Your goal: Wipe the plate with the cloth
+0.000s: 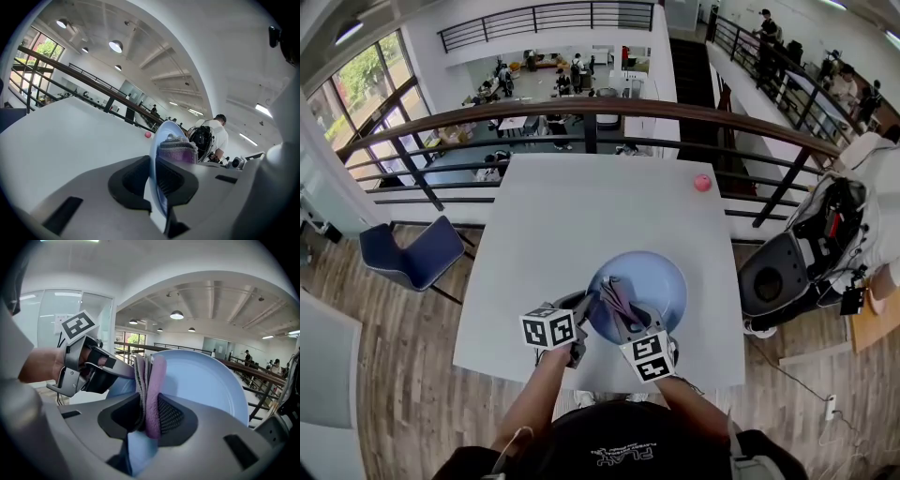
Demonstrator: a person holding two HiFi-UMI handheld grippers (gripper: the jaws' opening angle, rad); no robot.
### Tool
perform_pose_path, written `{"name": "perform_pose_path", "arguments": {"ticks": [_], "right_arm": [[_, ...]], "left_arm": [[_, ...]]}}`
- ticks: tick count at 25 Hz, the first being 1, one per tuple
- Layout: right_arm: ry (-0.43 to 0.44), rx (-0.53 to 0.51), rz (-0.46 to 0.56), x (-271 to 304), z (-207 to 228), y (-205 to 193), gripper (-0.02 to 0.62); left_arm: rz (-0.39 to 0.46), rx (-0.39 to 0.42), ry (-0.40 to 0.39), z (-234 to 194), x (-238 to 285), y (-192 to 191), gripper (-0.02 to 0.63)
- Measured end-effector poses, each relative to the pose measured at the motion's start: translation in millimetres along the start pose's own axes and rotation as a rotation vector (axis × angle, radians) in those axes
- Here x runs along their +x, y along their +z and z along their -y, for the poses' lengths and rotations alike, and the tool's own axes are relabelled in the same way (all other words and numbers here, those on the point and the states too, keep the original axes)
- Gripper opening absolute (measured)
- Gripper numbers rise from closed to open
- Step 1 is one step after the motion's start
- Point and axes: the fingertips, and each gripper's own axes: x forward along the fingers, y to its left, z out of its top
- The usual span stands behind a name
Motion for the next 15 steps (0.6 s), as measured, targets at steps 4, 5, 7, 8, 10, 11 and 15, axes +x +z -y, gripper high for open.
{"name": "perform_pose_path", "arguments": {"ticks": [4, 5, 7, 8, 10, 11, 15], "right_arm": [[-0.026, 0.002, 0.001, -5.3, 9.7, -2.1, 0.114], [-0.036, 0.01, 0.0, -9.0, 12.4, -2.6, 0.113], [-0.056, 0.029, -0.002, -15.7, 19.2, -3.6, 0.113], [-0.067, 0.035, -0.003, -16.8, 23.4, -4.1, 0.112], [-0.091, 0.04, -0.007, -16.8, 32.5, -4.9, 0.112], [-0.103, 0.039, -0.01, -17.2, 37.4, -5.5, 0.112], [-0.146, 0.032, -0.022, -17.6, 56.1, -10.6, 0.113]], "left_arm": [[0.008, -0.008, 0.001, -0.7, -5.3, 0.0, 0.038], [0.008, -0.01, -0.002, 0.6, -7.1, -1.0, 0.038], [0.006, -0.016, -0.009, 2.8, -9.3, -2.6, 0.041], [0.006, -0.018, -0.011, 2.2, -9.4, -2.3, 0.041], [0.005, -0.019, -0.014, -0.2, -8.8, 0.0, 0.043], [0.004, -0.018, -0.016, -0.5, -8.1, 1.1, 0.044], [0.0, -0.02, -0.017, -2.8, -3.3, 2.8, 0.044]]}}
